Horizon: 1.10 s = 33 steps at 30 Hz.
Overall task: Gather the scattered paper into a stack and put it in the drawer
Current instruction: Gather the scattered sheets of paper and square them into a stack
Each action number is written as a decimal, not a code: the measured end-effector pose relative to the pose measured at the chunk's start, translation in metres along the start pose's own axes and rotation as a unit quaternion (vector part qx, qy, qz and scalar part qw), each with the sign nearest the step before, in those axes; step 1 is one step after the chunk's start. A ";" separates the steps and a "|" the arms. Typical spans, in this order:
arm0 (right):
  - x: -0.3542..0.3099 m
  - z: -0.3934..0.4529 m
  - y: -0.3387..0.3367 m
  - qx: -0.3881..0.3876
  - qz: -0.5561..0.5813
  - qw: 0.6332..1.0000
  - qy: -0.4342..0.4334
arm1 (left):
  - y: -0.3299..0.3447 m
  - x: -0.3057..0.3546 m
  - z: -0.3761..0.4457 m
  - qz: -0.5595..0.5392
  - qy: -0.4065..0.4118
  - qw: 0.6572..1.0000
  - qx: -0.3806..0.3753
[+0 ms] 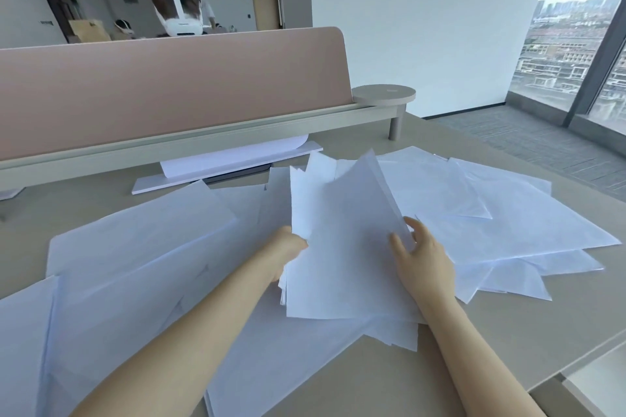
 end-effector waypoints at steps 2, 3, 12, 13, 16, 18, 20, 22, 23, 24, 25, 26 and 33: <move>0.001 0.000 0.001 -0.014 0.047 0.999 -0.010 | -0.017 0.003 -0.001 0.024 0.022 0.999 0.007; 0.002 0.001 0.003 -0.022 0.057 0.998 -0.015 | -0.030 0.007 -0.005 0.028 0.033 0.999 0.013; 0.000 0.002 0.020 -0.061 -0.159 0.982 -0.081 | -0.170 -0.034 -0.072 -0.085 0.063 0.985 0.139; -0.001 0.001 0.021 -0.062 -0.165 0.981 -0.083 | -0.177 -0.042 -0.074 -0.103 0.061 0.980 0.161; -0.008 -0.001 0.024 -0.065 -0.180 0.976 -0.106 | -0.182 -0.063 -0.074 -0.159 0.050 0.967 0.193; -0.016 0.000 0.029 -0.072 -0.197 0.968 -0.136 | -0.180 -0.072 -0.070 -0.168 0.047 0.965 0.198; -0.028 0.005 0.038 -0.093 -0.218 0.958 -0.163 | -0.178 -0.076 -0.065 -0.170 0.054 0.964 0.196; -0.040 0.016 0.048 -0.125 -0.245 0.945 -0.180 | -0.175 -0.079 -0.063 -0.174 0.053 0.965 0.192; -0.047 0.023 0.052 -0.142 -0.263 0.936 -0.186 | -0.175 -0.081 -0.061 -0.175 0.052 0.965 0.191; -0.054 0.029 0.056 -0.158 -0.283 0.926 -0.192 | -0.174 -0.082 -0.061 -0.174 0.049 0.965 0.191; -0.060 0.035 0.059 -0.173 -0.301 0.916 -0.198 | -0.174 -0.084 -0.061 -0.171 0.044 0.965 0.192; -0.066 0.039 0.062 -0.189 -0.314 0.908 -0.204 | -0.175 -0.085 -0.060 -0.169 0.042 0.966 0.193; -0.089 0.055 0.071 -0.314 -0.363 0.839 -0.257 | -0.164 -0.084 -0.054 -0.134 0.055 0.971 0.191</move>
Point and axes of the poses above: each hand's wrist, its own z-axis towards the middle knuckle, its own y-axis out of the palm, x = y × z, the point moved 5 cm from there along z, towards the middle knuckle, and after that the axes turned 11 degrees about -z, right-handed, at the moved point
